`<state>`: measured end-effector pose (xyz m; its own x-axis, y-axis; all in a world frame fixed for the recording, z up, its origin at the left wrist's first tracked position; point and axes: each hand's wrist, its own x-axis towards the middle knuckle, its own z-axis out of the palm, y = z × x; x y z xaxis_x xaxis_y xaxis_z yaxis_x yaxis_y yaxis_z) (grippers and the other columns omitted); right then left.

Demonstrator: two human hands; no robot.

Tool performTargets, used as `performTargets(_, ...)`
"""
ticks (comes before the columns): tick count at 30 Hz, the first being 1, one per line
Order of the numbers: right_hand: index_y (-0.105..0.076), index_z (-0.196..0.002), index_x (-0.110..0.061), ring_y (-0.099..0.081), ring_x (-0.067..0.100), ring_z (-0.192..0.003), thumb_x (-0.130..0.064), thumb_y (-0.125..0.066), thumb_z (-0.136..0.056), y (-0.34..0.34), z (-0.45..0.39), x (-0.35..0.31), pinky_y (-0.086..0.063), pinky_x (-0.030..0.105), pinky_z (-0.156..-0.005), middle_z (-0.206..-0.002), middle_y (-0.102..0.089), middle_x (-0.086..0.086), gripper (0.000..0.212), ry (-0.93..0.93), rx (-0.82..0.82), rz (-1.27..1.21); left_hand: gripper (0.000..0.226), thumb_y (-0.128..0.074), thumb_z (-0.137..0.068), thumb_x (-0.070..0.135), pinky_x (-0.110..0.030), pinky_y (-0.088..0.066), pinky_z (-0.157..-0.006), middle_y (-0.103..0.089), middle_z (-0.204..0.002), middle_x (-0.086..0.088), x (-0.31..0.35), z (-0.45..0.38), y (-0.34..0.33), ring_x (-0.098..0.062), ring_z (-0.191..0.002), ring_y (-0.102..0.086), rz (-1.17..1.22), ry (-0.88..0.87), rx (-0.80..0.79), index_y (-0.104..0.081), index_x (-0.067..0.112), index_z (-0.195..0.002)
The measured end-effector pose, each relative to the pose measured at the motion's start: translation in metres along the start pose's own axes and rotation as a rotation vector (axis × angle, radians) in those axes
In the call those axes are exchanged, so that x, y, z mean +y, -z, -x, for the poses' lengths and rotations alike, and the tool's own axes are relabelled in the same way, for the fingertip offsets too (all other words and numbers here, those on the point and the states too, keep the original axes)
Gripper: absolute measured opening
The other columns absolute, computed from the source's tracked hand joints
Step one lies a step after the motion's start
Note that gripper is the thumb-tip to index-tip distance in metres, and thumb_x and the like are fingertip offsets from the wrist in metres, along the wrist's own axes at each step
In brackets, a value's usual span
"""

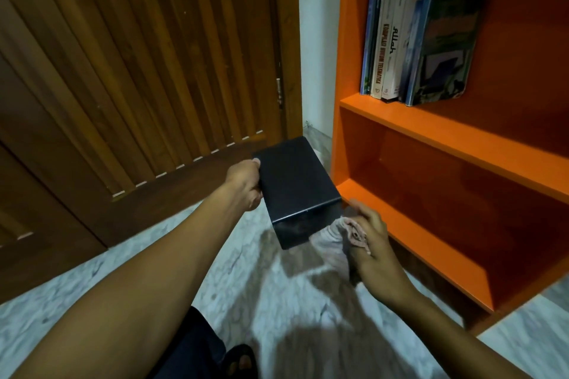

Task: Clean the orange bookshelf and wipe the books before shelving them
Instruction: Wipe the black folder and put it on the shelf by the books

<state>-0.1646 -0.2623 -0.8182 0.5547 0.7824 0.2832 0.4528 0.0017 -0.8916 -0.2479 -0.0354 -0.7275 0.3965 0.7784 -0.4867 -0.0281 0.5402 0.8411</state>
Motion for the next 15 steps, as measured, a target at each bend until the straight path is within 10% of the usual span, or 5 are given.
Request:
performTargets(4, -0.062, -0.105, -0.024, -0.061, -0.007, -0.08, -0.001, -0.042, -0.104, 0.006, -0.01, -0.011, -0.047, 0.01, -0.068, -0.092, -0.067, -0.024, 0.031, -0.149, -0.035, -0.204, 0.019, -0.038, -0.105, 0.006, -0.042, -0.055, -0.094, -0.065, -0.094, -0.016, -0.009, 0.005, -0.001, -0.029, -0.095, -0.07, -0.013, 0.135, -0.022, -0.056, 0.002, -0.106)
performTargets(8, -0.064, -0.1, -0.011, -0.07, 0.011, -0.086, -0.001, -0.043, -0.102, 0.009, -0.016, -0.014, -0.053, 0.02, -0.069, -0.092, -0.072, 0.002, 0.023, -0.238, 0.085, -0.301, 0.038, -0.027, -0.103, -0.005, -0.034, -0.062, -0.059, -0.061, -0.111, -0.02, -0.015, 0.018, -0.01, -0.025, -0.082, -0.071, -0.142, 0.062, -0.13, -0.038, 0.003, -0.138)
performTargets(15, -0.062, -0.092, -0.017, -0.066, 0.001, -0.069, 0.002, -0.044, -0.101, 0.026, -0.027, -0.016, -0.05, 0.015, -0.06, -0.084, -0.068, -0.002, 0.028, -0.266, 0.178, -0.325, 0.028, -0.047, -0.102, 0.018, -0.03, -0.055, -0.066, -0.07, -0.086, -0.002, -0.028, 0.044, -0.025, -0.013, -0.067, -0.064, -0.369, -0.079, -0.437, -0.071, 0.011, -0.112)
